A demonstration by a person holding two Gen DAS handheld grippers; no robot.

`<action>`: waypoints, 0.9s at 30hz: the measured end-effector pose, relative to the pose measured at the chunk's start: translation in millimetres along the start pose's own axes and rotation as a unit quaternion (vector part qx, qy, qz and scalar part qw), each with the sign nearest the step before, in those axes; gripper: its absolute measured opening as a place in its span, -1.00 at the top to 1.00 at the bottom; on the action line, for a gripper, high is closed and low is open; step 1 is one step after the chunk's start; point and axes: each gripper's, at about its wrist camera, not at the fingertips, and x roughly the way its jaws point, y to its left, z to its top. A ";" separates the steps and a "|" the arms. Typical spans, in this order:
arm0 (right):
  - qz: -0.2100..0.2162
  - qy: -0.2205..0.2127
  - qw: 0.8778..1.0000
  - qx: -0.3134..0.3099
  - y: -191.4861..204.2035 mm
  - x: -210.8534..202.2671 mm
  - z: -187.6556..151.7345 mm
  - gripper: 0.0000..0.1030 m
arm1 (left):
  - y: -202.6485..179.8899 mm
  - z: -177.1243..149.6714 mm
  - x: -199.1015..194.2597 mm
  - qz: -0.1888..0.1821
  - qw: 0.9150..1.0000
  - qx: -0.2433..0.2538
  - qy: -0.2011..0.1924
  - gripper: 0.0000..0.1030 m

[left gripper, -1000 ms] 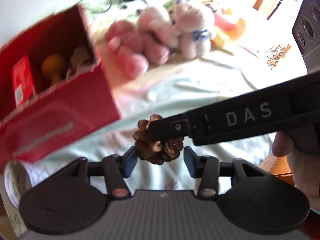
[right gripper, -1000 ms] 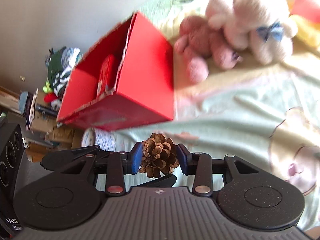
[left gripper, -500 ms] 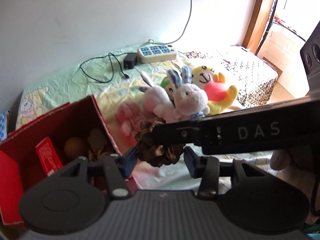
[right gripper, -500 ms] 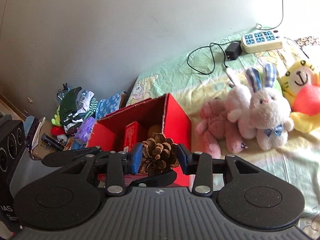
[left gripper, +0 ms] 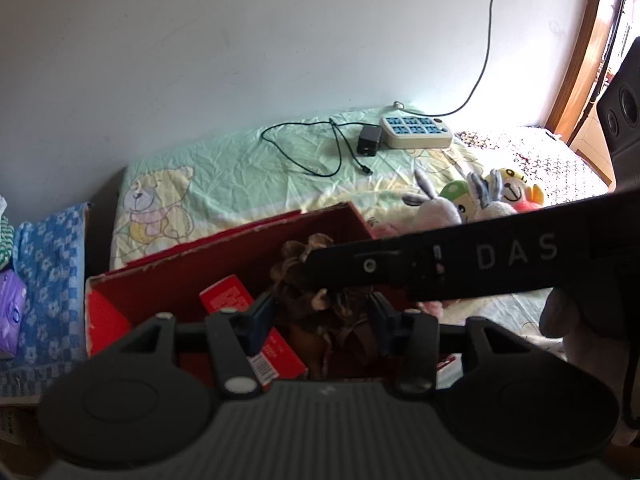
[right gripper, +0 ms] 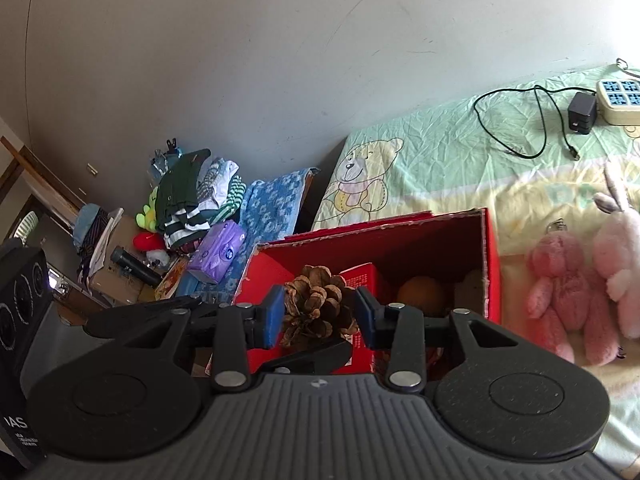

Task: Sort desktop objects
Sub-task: 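Carry the pine cone with both grippers over the red box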

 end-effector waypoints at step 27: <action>0.004 0.158 0.986 -0.056 16.5 151.6 -1.7 0.20 | 99.7 -38.6 81.4 0.050 0.987 -0.096 0.120 0.05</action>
